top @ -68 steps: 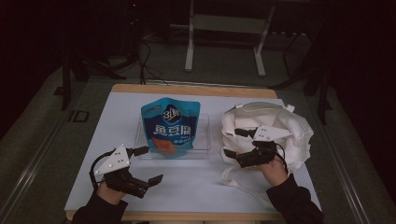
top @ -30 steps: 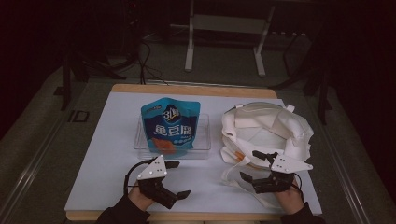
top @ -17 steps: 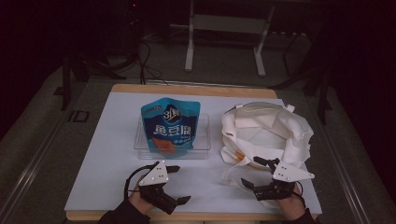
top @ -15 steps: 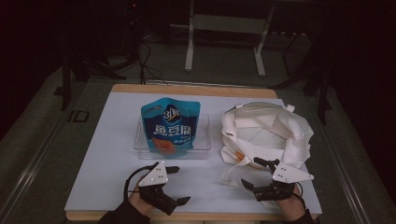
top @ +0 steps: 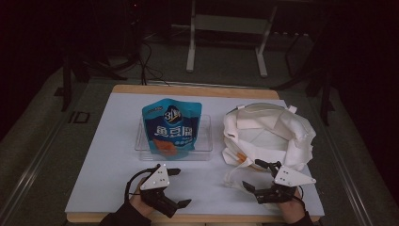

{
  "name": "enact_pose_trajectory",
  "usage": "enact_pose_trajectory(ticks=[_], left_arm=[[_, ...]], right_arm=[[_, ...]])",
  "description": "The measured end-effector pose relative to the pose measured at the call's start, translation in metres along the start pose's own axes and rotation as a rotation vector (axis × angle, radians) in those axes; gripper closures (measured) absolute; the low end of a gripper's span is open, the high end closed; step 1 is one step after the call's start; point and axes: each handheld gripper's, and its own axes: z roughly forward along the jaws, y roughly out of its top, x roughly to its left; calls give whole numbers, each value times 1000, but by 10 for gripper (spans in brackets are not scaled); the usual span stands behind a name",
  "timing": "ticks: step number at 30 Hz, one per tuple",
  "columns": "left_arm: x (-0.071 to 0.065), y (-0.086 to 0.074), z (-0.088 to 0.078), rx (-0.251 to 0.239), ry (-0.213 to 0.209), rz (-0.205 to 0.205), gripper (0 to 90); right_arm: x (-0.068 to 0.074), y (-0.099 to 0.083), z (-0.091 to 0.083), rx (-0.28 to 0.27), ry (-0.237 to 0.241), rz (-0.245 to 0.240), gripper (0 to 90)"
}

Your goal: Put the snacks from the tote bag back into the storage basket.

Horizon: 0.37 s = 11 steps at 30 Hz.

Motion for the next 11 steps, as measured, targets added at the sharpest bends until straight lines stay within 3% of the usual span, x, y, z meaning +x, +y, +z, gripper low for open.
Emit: enact_pose_trajectory(ticks=[11], left_arm=[[0, 0, -1, -20, 3, 1, 3]], right_arm=[[-2, -1, 1, -4, -4, -2, 142]])
